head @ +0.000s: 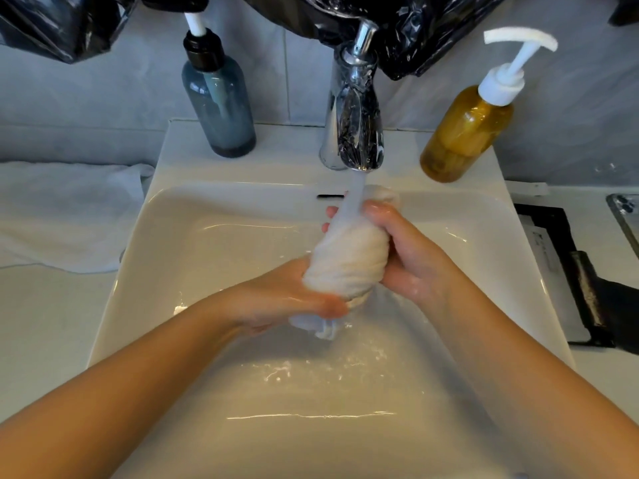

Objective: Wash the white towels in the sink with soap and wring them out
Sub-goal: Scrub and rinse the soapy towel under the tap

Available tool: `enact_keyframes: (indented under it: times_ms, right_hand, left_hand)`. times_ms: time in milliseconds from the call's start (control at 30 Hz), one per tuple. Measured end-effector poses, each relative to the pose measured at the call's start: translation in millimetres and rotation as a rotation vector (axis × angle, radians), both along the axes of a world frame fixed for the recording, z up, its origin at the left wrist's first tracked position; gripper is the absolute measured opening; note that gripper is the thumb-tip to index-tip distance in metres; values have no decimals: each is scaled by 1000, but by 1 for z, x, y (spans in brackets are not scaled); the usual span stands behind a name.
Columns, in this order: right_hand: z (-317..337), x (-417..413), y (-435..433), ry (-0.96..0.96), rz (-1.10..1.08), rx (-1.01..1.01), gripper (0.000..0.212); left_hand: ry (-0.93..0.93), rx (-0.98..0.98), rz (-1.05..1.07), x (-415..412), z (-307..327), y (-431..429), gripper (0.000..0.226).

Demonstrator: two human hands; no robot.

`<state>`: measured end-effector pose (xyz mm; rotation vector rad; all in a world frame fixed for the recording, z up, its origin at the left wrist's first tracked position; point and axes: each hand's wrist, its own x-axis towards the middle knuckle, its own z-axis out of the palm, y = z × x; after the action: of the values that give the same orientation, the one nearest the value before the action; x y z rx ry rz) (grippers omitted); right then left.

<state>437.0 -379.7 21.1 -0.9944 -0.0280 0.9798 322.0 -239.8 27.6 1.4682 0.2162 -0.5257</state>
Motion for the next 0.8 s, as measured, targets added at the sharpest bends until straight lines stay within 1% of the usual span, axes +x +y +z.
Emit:
enact_keyframes:
  times_ms: [33,67,100,133,167,200,233,267,300,333,400,433,500,533,567,600,633,667,700,767,800]
  right_hand:
    - [2,-2,1,-7,-48,-46,52]
    - [4,-6,3,-22,-77,-84,49]
    - [5,-9,6,-35,-98,-134,43]
    - [7,-13,8,-27,-126,-183,39]
    - [7,-15,9,-24,-154,-213,42]
    - [6,-16,9,-8,-171,-235,45]
    - [3,-16,8,-7,-173,-227,43]
    - [2,-15,7,-22,-168,-204,33]
    - [2,-14,6,-55,-155,-181,21]
    - [3,-14,6,-89,-145,-158,14]
    - [4,-13,7,-147,-115,-94,16]
    - [3,-13,7,-169,-90,-55,16]
    - [2,-9,11,-206,-31,24,19]
    - [1,-8,15,-207,19,67,23]
    - [1,-7,16,-205,76,103,30]
    - [0,-7,19,-208,129,142,33]
    - [-2,-6,20,-223,170,171,30]
    - [-2,-5,22,-243,201,187,23]
    - [-3,-5,24,-244,219,201,21]
    - [-3,-4,24,-198,247,209,25]
    - [-5,-2,23,-205,243,203,23]
  left_hand:
    - [-12,242,1,3,4,-2,23]
    - [-12,491,-8,5,8,-4,25]
    - [-6,686,-6,5,10,-7,33]
    - [2,790,-7,4,11,-9,44]
    - [-3,813,-11,2,11,-11,55]
    - [-13,804,-14,-1,10,-11,61]
    - [-17,777,-7,-3,8,-8,61]
    - [-22,714,12,-5,8,-5,60]
    - [-33,596,37,-5,6,-3,58]
    - [-53,440,57,-6,5,-1,56]
    - [-62,152,47,-8,3,-1,42]
    - [-54,75,40,-10,2,-2,36]
    - [-49,-14,47,-11,-3,-3,32]
    - [-38,-37,54,-12,-8,-1,35]
    - [-28,-56,58,-12,-13,-1,44]
    - [-6,-68,58,-13,-16,-1,59]
    - [14,-90,54,-15,-19,-2,70]
    - [24,-118,65,-16,-21,-4,74]
    - [21,-143,83,-17,-23,-5,74]
    - [13,-187,105,-14,-23,-8,67]
    - [11,-206,94,-13,-22,-9,66]
